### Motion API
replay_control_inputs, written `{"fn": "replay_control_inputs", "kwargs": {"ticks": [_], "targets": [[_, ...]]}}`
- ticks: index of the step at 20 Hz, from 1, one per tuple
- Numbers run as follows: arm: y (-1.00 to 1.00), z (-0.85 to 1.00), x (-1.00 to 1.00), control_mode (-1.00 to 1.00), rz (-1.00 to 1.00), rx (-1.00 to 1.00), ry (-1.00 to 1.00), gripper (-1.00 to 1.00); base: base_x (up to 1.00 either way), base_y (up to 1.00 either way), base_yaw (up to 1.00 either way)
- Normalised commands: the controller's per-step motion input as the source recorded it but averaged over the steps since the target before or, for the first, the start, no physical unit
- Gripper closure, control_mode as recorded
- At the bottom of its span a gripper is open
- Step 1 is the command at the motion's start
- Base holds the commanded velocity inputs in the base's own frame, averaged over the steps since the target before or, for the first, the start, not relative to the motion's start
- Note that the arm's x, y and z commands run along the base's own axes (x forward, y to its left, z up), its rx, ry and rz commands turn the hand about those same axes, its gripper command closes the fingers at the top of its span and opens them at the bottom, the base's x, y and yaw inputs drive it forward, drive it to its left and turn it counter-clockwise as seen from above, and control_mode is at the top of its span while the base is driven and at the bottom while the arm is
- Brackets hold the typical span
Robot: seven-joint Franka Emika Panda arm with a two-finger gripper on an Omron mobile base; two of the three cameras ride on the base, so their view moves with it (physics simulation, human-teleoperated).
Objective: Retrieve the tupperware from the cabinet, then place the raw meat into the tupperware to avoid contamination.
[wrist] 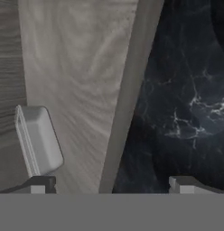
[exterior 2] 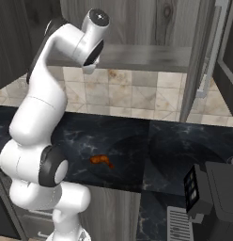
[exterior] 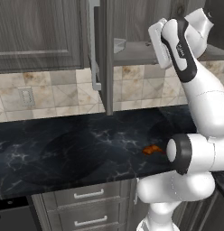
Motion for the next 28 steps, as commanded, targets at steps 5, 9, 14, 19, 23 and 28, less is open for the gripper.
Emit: {"fn": "replay_control_inputs", "kwargs": {"ticks": [5, 9, 14, 19, 23, 28], "targets": [[-0.12, -0.03, 0.43, -1.00, 0.06, 0.00, -0.01, -1.00, 0.00, 0.00, 0.00], [-0.06, 0.00, 0.72, -1.00, 0.24, 0.03, 0.00, -1.00, 0.00, 0.00, 0.00], [-0.01, 0.00, 0.61, -1.00, 0.24, 0.00, 0.00, -1.00, 0.00, 0.00, 0.00], [0.00, 0.09, 0.58, -1.00, 0.24, 0.00, 0.04, -1.00, 0.00, 0.00, 0.00], [0.05, 0.02, 0.54, -1.00, 0.14, 0.00, 0.00, -1.00, 0.00, 0.00, 0.00], [0.17, -0.09, 0.51, -1.00, 0.06, -0.01, -0.07, -1.00, 0.00, 0.00, 0.00]]}}
